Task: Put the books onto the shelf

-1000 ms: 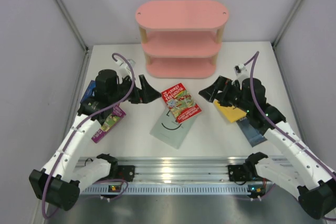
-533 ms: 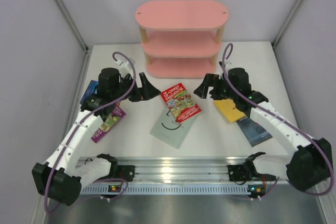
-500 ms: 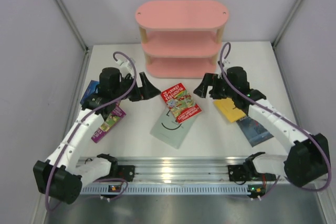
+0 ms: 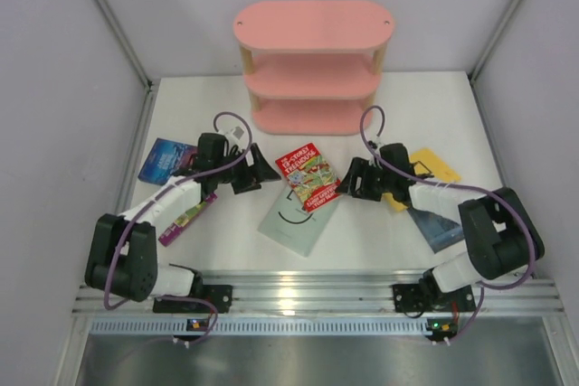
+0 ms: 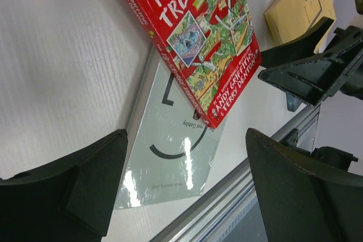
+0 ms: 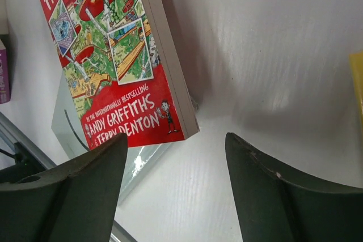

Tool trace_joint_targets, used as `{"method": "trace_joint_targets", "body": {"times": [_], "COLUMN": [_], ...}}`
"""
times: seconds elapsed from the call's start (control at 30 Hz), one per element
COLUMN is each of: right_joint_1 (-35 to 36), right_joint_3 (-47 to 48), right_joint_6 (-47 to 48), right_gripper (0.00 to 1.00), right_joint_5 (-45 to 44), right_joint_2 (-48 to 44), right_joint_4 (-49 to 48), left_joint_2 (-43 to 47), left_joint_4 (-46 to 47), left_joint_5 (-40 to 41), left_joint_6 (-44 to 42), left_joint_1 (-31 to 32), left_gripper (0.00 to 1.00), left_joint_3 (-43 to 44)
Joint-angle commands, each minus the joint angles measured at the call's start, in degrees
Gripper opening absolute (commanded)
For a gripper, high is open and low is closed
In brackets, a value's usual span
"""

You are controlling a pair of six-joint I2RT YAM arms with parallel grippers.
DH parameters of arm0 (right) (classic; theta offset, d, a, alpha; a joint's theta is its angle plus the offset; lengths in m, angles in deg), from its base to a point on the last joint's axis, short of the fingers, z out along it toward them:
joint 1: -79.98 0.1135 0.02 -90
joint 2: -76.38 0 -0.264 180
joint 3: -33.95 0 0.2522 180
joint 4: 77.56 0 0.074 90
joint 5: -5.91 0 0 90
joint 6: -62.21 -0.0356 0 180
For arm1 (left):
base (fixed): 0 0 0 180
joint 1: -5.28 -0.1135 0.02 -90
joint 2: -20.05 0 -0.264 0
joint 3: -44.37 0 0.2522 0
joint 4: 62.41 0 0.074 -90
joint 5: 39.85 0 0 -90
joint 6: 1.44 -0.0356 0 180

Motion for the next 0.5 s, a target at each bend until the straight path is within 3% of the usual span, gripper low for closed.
{"method": "trace_joint_targets", "body": {"times": [0.0,0.23,0.4,0.47], "right_joint_1": [-0.8,-1.7,-3.2,-4.1], "right_joint_3": [-1.3,-5.9,-6.9,-7.0], "right_joint_6": [-3.0,-6.8,-6.8,-6.7], "right_gripper": [0.69,0.5,0.31,0.28], "right_joint_5": [2.6,4.7,4.9,5.9], "right_joint_2": [1.9,4.9,5.0,4.8], "right_joint_4": [-12.0,-22.1,-22.6,-22.8], "left_joint_2": [-2.6,-13.0,-19.9,-21.1], "left_joint_4": [14.0,24.4,28.1,29.7], "left_joint_5": [-1.8,-1.4,-2.7,-2.3], "left_joint_6": [2.7,6.2,6.7,6.7], "left_joint_1": [-0.3,-0.3,-0.3,-0.3], "left_gripper": [0.89,0.85,0.8,0.8], "left_joint_3": [-1.3,-2.7,-0.6,-0.2]}}
